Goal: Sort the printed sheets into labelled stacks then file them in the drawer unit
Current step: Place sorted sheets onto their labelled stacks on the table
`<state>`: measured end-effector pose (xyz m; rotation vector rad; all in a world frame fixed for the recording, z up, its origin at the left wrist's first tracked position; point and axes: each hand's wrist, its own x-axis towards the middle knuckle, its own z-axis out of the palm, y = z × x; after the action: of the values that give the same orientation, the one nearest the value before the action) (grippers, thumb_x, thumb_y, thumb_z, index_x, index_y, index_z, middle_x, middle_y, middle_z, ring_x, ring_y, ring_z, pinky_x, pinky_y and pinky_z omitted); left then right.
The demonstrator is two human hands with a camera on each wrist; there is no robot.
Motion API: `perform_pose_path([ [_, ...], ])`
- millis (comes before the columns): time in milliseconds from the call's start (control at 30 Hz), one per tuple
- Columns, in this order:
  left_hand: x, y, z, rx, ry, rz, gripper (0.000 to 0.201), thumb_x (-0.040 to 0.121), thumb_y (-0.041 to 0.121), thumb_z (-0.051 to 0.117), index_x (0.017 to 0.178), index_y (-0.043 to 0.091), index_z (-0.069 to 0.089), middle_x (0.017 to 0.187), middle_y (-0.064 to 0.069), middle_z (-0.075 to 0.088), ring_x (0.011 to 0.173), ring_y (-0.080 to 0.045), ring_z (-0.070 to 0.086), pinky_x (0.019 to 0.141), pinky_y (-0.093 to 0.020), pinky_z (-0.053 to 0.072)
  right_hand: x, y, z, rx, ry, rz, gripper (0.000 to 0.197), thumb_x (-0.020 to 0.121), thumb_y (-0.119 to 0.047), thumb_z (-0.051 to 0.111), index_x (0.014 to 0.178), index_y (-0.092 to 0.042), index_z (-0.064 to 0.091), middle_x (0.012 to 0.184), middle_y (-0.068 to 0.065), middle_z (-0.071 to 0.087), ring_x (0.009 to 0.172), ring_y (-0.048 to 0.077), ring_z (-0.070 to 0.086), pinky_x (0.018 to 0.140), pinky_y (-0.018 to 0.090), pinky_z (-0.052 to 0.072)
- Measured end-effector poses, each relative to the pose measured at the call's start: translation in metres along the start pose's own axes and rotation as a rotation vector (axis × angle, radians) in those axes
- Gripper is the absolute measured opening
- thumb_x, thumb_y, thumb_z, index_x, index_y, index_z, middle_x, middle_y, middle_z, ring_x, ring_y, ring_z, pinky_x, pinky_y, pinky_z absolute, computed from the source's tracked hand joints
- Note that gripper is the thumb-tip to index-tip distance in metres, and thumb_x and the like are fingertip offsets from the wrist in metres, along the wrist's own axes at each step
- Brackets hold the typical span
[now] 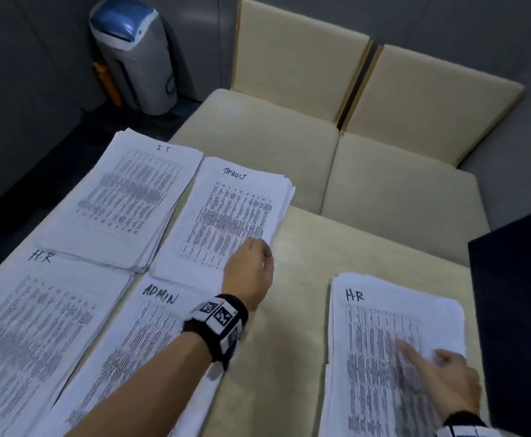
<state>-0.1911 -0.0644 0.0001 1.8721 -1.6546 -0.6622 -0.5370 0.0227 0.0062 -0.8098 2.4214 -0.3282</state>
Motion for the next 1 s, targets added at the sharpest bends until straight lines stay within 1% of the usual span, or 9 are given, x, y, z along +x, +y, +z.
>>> perform_pose_path([
  [100, -0.042, 0.046, 0.044, 0.024, -0.316, -0.087, 0.022, 0.095, 0.038, 0.055, 0.093, 0.017, 0.062, 0.094, -0.001, 0.066, 0.087, -0.023, 0.062, 0.078, -0.036, 0.052, 0.006, 0.022, -0.003, -0.161, -0.012, 0.011, 0.115, 0.048, -0.083, 0.08, 0.132, -0.009, 0.054, 0.136, 0.024, 0.052, 0.124, 0.043, 0.053, 0.104, 0.05, 0.048],
  [200, -0.085, 0.071, 0.082, 0.191, -0.488, -0.126, 0.038, 0.096, 0.049, 0.049, 0.091, 0.014, 0.062, 0.086, -0.003, 0.067, 0.078, -0.023, 0.063, 0.076, -0.036, 0.056, 0.012, 0.034, -0.003, -0.16, -0.028, -0.076, 0.105, 0.048, -0.07, 0.089, 0.124, -0.007, 0.054, 0.125, 0.02, 0.058, 0.112, 0.039, 0.059, 0.094, 0.047, 0.053],
  [367, -0.12, 0.096, 0.103, 0.304, -0.361, -0.135, 0.034, 0.1, 0.043, 0.045, 0.095, 0.012, 0.058, 0.096, -0.007, 0.065, 0.087, -0.027, 0.062, 0.068, -0.031, 0.043, 0.017, 0.045, -0.019, 0.059, -0.008, -0.27, 0.048, 0.069, -0.024, 0.093, 0.094, -0.012, 0.054, 0.091, 0.007, 0.064, 0.084, 0.029, 0.062, 0.08, 0.039, 0.054],
  [500, -0.123, 0.101, 0.102, 0.28, -0.266, -0.186, 0.03, 0.096, 0.043, 0.053, 0.083, 0.016, 0.055, 0.085, -0.004, 0.064, 0.076, -0.023, 0.059, 0.062, -0.029, 0.041, 0.023, 0.059, -0.034, 0.19, 0.043, -0.434, 0.043, 0.087, -0.028, 0.079, 0.065, -0.003, 0.052, 0.061, 0.008, 0.051, 0.06, 0.022, 0.044, 0.057, 0.03, 0.039],
  [600, -0.119, 0.099, 0.103, 0.36, -0.231, -0.189, 0.031, 0.096, 0.041, 0.053, 0.079, 0.017, 0.057, 0.084, -0.004, 0.065, 0.079, -0.026, 0.064, 0.066, -0.031, 0.049, 0.023, 0.066, -0.048, 0.251, -0.005, -0.426, 0.048, 0.1, -0.038, 0.059, 0.073, 0.002, 0.062, 0.069, 0.011, 0.063, 0.065, 0.026, 0.057, 0.062, 0.033, 0.046],
  [733, -0.118, 0.109, 0.095, 0.624, -0.259, -0.089, 0.029, 0.099, 0.028, 0.045, 0.084, 0.017, 0.067, 0.087, -0.003, 0.068, 0.079, -0.023, 0.067, 0.071, -0.033, 0.055, 0.03, 0.077, -0.061, 0.374, -0.049, -0.446, 0.025, 0.102, -0.018, 0.058, 0.118, -0.004, 0.07, 0.107, 0.009, 0.073, 0.096, 0.027, 0.067, 0.09, 0.038, 0.053],
  [833, -0.118, 0.12, 0.088, 0.749, -0.286, 0.033, 0.029, 0.099, 0.027, 0.044, 0.079, 0.016, 0.061, 0.079, -0.002, 0.061, 0.077, -0.022, 0.063, 0.068, -0.031, 0.052, 0.03, 0.079, -0.069, 0.619, -0.178, -0.284, 0.02, 0.092, 0.007, 0.06, 0.106, -0.002, 0.071, 0.095, 0.01, 0.073, 0.085, 0.025, 0.067, 0.076, 0.032, 0.052],
  [933, -0.117, 0.121, 0.089, 0.733, -0.294, 0.152, 0.038, 0.1, 0.031, 0.04, 0.064, 0.018, 0.043, 0.061, 0.002, 0.042, 0.061, -0.02, 0.049, 0.057, -0.029, 0.04, 0.036, 0.083, -0.069, 0.777, -0.241, -0.167, 0.017, 0.086, 0.013, 0.058, 0.099, 0.011, 0.068, 0.102, 0.028, 0.071, 0.095, 0.039, 0.068, 0.084, 0.043, 0.051],
  [1000, -0.119, 0.117, 0.093, 0.684, -0.306, 0.213, 0.033, 0.102, 0.028, 0.039, 0.071, 0.018, 0.046, 0.064, 0.001, 0.047, 0.059, -0.02, 0.046, 0.056, -0.031, 0.043, 0.04, 0.086, -0.067, 0.851, -0.287, -0.094, 0.019, 0.082, 0.016, 0.054, 0.095, 0.011, 0.067, 0.103, 0.031, 0.068, 0.095, 0.039, 0.065, 0.085, 0.044, 0.049],
])
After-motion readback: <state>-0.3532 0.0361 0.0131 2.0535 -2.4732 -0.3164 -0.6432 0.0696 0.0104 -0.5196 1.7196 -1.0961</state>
